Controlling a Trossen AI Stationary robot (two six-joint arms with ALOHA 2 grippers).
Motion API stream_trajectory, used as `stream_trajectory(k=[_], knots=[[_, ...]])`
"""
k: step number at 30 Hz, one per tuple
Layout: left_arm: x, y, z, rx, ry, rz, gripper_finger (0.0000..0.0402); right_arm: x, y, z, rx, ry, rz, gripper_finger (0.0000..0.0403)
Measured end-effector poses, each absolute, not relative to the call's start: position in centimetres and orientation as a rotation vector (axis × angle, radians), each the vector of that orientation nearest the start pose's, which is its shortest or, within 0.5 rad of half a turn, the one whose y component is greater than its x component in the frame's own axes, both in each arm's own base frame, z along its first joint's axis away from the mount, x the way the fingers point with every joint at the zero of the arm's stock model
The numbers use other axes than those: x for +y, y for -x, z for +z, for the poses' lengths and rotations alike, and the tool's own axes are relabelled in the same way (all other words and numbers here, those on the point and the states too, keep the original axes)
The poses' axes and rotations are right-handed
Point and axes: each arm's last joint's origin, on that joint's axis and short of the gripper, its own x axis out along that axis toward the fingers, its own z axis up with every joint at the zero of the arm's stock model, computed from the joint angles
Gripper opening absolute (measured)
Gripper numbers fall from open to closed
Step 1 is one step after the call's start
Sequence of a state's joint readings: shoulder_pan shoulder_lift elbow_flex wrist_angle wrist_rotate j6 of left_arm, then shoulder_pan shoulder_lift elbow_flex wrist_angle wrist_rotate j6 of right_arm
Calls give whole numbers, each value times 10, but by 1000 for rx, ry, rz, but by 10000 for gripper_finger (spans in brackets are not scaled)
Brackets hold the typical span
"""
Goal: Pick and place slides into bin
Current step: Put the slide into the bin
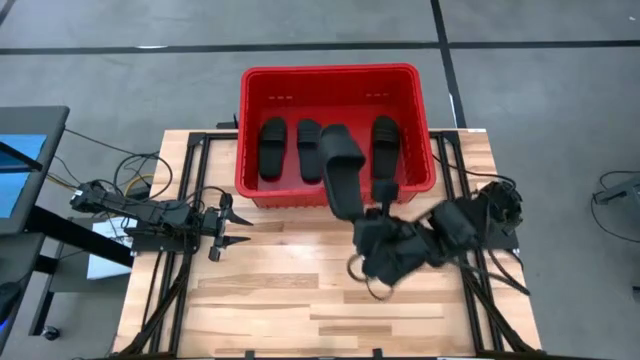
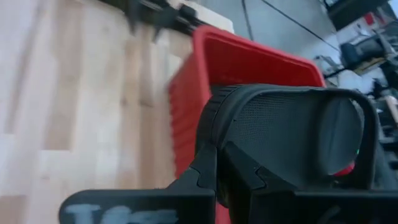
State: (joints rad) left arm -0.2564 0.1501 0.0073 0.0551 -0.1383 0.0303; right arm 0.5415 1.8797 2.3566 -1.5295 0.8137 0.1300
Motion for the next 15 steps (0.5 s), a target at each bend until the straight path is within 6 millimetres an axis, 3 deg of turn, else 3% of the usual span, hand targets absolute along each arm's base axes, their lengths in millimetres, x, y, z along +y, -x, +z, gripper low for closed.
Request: stream_trajectory(k=[15], knots=[[-23, -104, 159, 84, -47, -119, 178, 54, -334, 442, 970, 536, -331, 0]])
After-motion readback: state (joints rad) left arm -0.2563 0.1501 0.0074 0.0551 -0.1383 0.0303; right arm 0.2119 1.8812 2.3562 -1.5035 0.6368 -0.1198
